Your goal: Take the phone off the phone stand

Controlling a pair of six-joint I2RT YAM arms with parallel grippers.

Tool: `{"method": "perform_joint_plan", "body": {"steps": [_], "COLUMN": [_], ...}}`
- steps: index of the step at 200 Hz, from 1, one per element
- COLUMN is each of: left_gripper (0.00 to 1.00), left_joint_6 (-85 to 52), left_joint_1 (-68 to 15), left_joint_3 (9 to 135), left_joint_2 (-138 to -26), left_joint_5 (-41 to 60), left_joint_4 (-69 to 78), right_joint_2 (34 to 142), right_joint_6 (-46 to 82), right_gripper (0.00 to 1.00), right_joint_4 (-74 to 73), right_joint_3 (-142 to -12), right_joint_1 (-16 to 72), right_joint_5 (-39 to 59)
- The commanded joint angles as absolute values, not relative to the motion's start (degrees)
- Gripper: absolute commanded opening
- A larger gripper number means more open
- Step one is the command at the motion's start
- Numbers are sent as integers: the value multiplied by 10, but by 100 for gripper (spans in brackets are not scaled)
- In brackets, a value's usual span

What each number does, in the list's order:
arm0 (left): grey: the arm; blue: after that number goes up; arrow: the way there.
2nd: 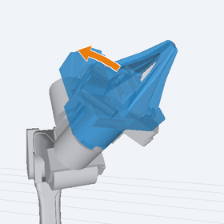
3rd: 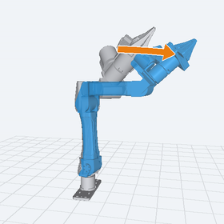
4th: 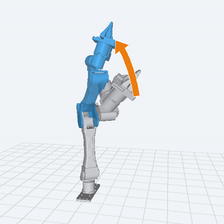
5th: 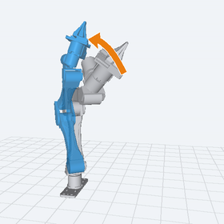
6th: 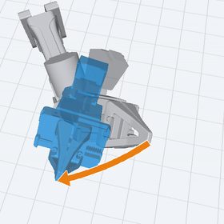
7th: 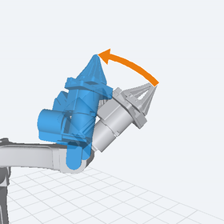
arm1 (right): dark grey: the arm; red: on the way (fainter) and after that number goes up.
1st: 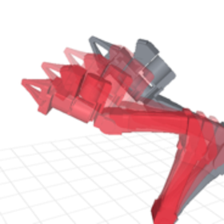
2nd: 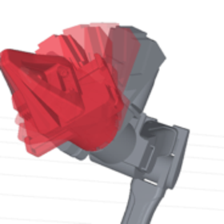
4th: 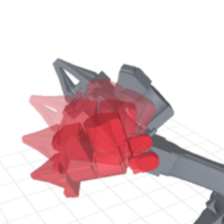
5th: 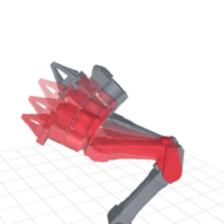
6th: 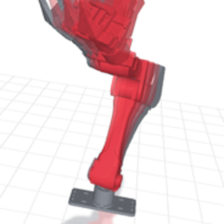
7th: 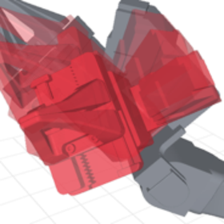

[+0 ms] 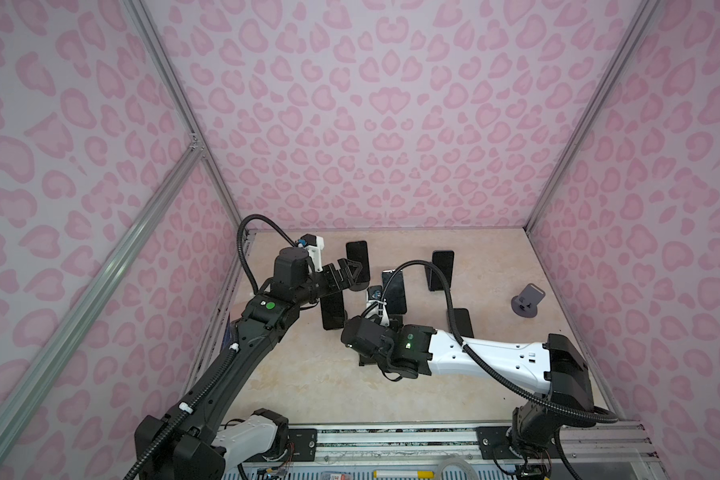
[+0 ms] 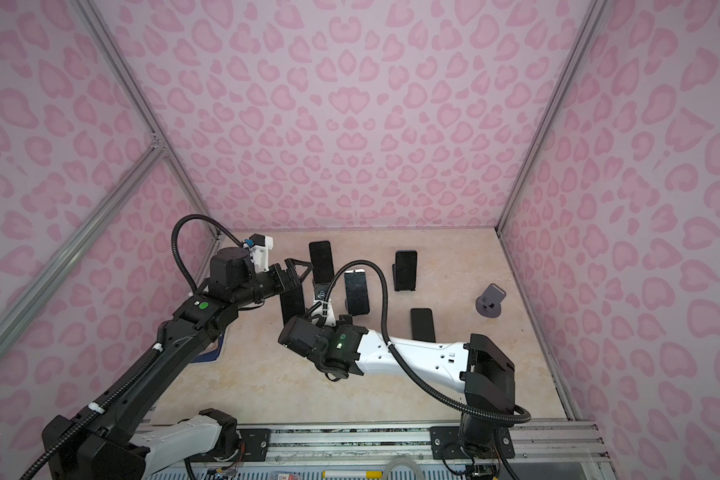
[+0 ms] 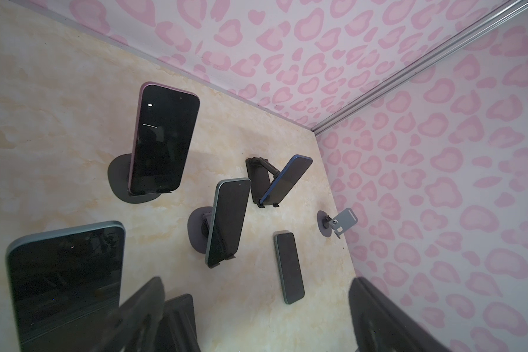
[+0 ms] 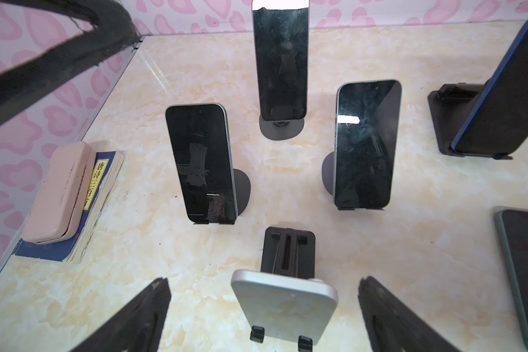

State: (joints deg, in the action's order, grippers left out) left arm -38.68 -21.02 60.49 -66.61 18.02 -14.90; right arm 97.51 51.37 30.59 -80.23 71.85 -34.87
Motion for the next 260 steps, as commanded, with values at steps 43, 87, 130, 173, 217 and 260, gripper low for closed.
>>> {"method": "perform_joint_plan", "body": {"steps": [43, 87, 130, 173, 217, 260], "left_gripper": [97, 97, 97, 97, 97, 97], "left_joint_6": [-391, -394, -396, -398, -401, -404], "left_joint_1": [-210, -209, -209, -210, -209, -210], "left_joint_3": [602, 601, 598, 597, 590, 586], "left_joint_2": [-665, -665, -661, -664, -657, -655], "left_joint_5": [192, 194, 207, 213, 228, 234], "left_joint_4": [-127, -124, -113, -109, -90, -81], "right_joint_2": [997, 999, 1012, 1023, 1040, 1061], "right_joint_6": [521, 538, 539, 574, 588, 601], "right_gripper": [99, 99, 99, 99, 99, 98], "right_joint_4": [315, 301, 292, 296, 292, 306], "right_joint_3": [-806, -792, -794, -789, -794, -804], "right_joint_1": [715, 708, 706, 706, 709, 706], "right_joint_5": [-360, -360, -360, -375, -388, -401]}}
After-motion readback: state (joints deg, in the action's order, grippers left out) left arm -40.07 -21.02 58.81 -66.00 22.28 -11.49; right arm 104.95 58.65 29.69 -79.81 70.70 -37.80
